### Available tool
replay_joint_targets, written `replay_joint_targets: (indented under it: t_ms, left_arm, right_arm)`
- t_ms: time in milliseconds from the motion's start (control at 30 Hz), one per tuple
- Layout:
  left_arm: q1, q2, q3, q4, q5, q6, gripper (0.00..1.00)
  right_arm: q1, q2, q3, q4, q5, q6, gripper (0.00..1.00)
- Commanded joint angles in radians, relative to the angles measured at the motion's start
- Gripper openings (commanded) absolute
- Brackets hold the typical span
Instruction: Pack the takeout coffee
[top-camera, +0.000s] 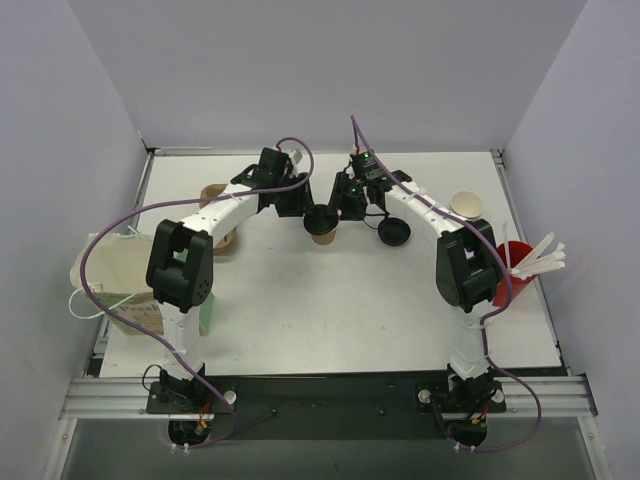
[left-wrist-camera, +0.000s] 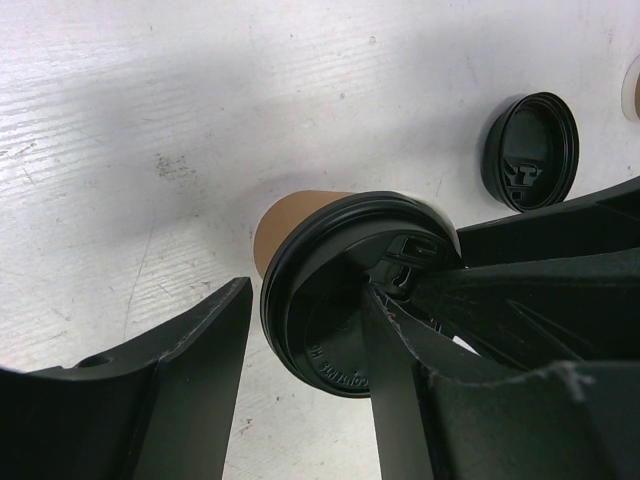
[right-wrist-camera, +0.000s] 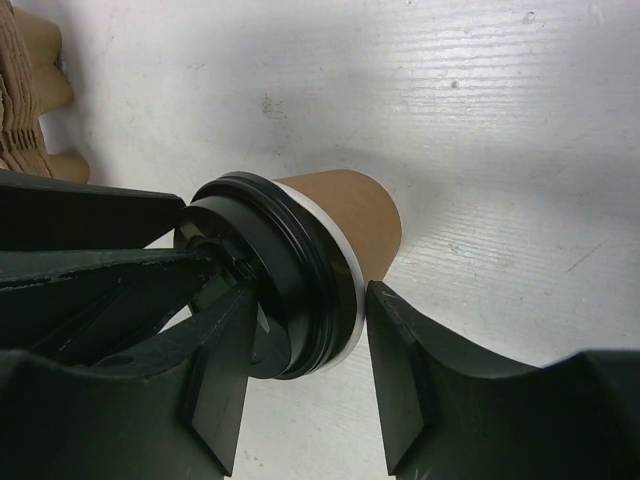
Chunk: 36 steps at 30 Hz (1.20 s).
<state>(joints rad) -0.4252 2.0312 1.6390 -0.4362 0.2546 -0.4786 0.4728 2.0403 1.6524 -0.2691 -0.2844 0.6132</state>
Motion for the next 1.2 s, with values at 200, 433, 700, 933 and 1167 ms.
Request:
replay_joint_targets:
  t_ms: [200,433,700,933,1167]
  left_arm:
    - [-0.007,-0.026,0.041,0.01,0.023,-0.026,0.58]
    - [-0.009,-0.035,0.025,0.025,0.028,-0.038,0.58]
    - [-0.021,-0.045,0.027,0.022,0.023,-0.037,0.58]
    - [-0.032,-0.051,0.022,0.017,0.023,-0.026,0.59]
    - [-0.047,-0.048,0.038,-0.006,0.012,-0.008,0.6]
  right_arm:
    - [0.02,-0.037,-0.006,0.008,-0.006,0.022,0.48]
    - [0.023,-0.038,-0.009,0.007,-0.006,0.026,0.46]
    - [0.026,-0.035,-0.005,0.008,-0.002,0.036,0.44]
    - [0.027,-0.035,-0.005,0.007,0.002,0.046,0.4]
    - [0.033,-0.034,-0.008,0.014,0.005,0.054,0.35]
